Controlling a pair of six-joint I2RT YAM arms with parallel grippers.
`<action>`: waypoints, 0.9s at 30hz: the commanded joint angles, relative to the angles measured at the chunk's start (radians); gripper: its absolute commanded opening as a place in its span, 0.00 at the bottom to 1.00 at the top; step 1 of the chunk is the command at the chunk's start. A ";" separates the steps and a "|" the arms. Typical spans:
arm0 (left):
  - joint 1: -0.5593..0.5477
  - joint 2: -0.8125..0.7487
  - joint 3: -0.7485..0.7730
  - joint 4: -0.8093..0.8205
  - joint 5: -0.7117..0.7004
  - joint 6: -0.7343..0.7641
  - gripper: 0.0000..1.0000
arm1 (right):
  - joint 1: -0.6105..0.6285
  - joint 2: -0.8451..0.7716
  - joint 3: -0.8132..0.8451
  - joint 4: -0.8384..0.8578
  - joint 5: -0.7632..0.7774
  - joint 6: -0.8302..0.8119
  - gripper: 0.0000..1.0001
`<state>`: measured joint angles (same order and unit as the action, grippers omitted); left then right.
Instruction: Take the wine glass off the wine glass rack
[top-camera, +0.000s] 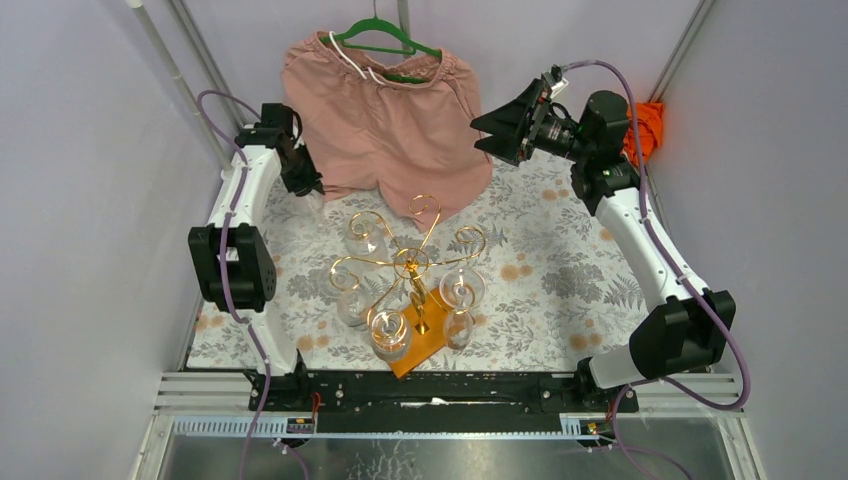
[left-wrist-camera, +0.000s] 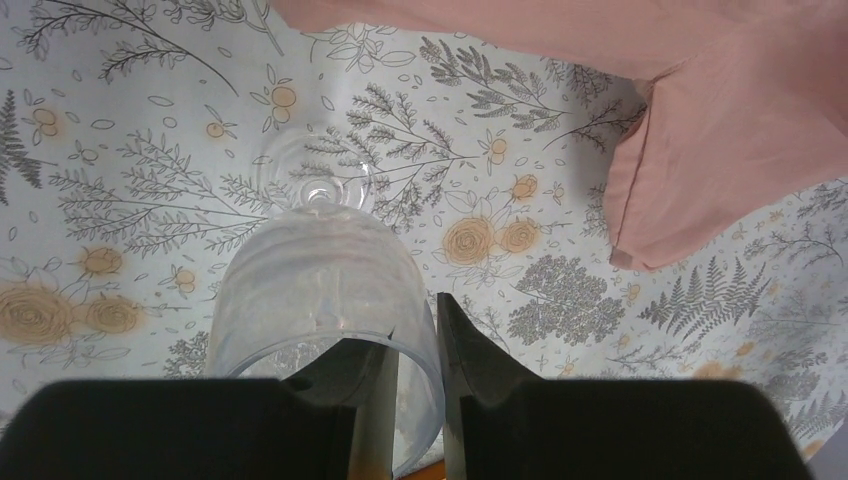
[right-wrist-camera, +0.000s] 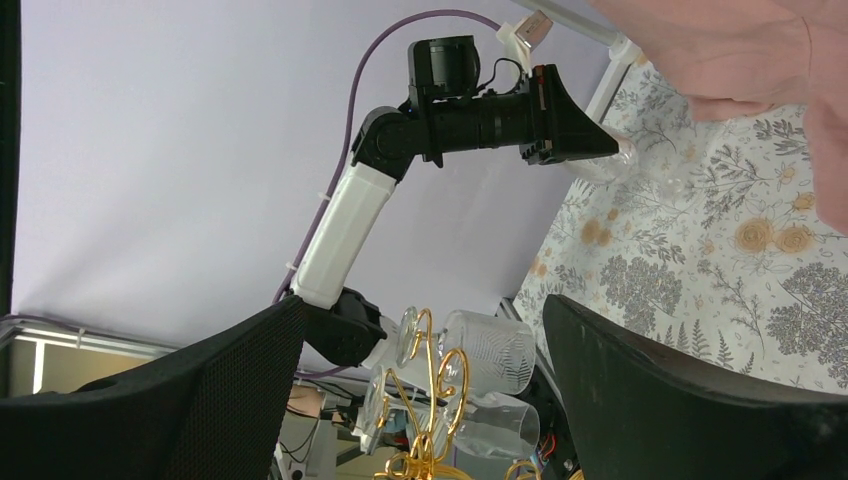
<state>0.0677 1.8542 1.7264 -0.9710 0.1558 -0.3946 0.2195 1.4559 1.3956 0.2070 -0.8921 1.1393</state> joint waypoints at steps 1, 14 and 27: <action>-0.004 0.004 -0.023 0.113 0.027 -0.020 0.00 | -0.005 0.004 -0.002 0.028 -0.010 -0.012 0.96; -0.045 0.048 -0.029 0.164 -0.018 -0.040 0.00 | -0.005 0.015 -0.027 0.066 0.005 0.011 0.95; -0.058 0.036 0.067 0.076 -0.072 -0.020 0.28 | -0.006 0.018 -0.038 0.080 -0.005 0.020 0.96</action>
<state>0.0189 1.8919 1.7264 -0.8768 0.1295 -0.4244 0.2195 1.4738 1.3628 0.2314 -0.8818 1.1488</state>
